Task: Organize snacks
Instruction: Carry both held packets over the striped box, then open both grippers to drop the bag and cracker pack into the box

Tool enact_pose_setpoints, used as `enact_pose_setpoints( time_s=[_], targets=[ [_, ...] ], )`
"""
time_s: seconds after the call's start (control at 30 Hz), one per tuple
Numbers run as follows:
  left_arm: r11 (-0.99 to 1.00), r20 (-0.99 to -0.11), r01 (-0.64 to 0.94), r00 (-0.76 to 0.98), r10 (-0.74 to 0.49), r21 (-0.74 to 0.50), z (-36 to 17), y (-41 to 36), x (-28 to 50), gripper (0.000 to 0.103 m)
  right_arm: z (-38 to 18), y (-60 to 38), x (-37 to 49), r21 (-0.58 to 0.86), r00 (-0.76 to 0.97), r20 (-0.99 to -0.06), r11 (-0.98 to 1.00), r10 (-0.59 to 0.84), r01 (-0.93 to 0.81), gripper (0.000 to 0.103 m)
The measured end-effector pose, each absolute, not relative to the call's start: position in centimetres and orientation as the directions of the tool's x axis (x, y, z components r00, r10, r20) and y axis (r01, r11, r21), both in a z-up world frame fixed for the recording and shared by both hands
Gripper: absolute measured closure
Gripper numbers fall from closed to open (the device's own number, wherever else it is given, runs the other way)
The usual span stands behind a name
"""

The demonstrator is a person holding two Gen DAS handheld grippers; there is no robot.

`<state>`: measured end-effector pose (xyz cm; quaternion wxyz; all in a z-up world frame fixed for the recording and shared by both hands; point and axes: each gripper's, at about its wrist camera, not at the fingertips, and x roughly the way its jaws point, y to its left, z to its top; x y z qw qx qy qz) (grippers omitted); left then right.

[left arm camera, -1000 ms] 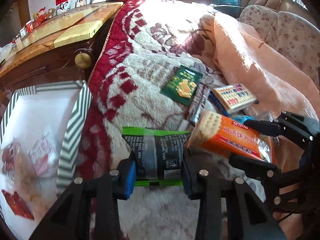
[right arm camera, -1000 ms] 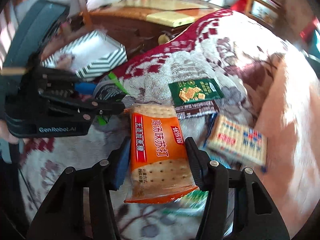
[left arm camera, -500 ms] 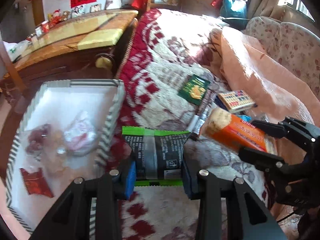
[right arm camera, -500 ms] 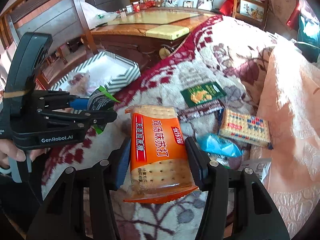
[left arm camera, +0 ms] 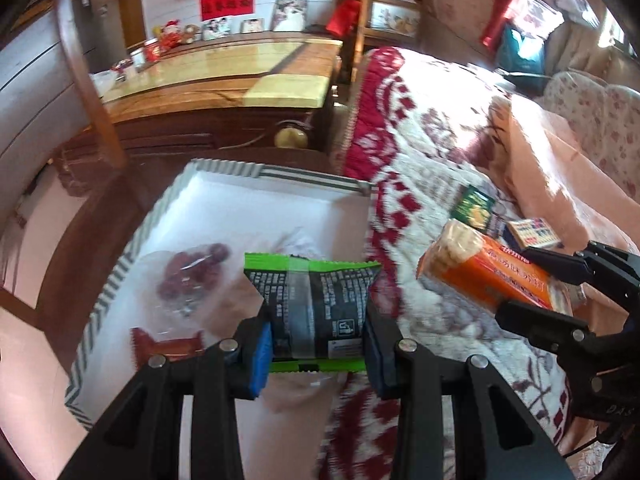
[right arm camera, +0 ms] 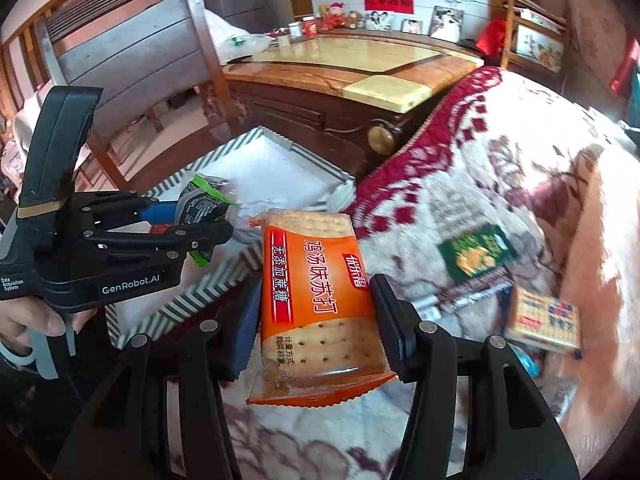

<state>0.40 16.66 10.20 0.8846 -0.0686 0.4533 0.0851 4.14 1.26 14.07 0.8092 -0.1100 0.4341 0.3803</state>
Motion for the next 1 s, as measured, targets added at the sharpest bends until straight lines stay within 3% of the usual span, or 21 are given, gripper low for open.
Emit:
enact_pose_setpoints(
  time_s=[1.0],
  targets=[
    [0.864, -0.848, -0.504, 0.467, 0.25, -0.024, 6.0, 26.5, -1.7, 0.062, 8.9, 15.9, 5.1, 0.218, 0.175, -0.831, 0.599, 0.527, -0.771, 0.051]
  ],
)
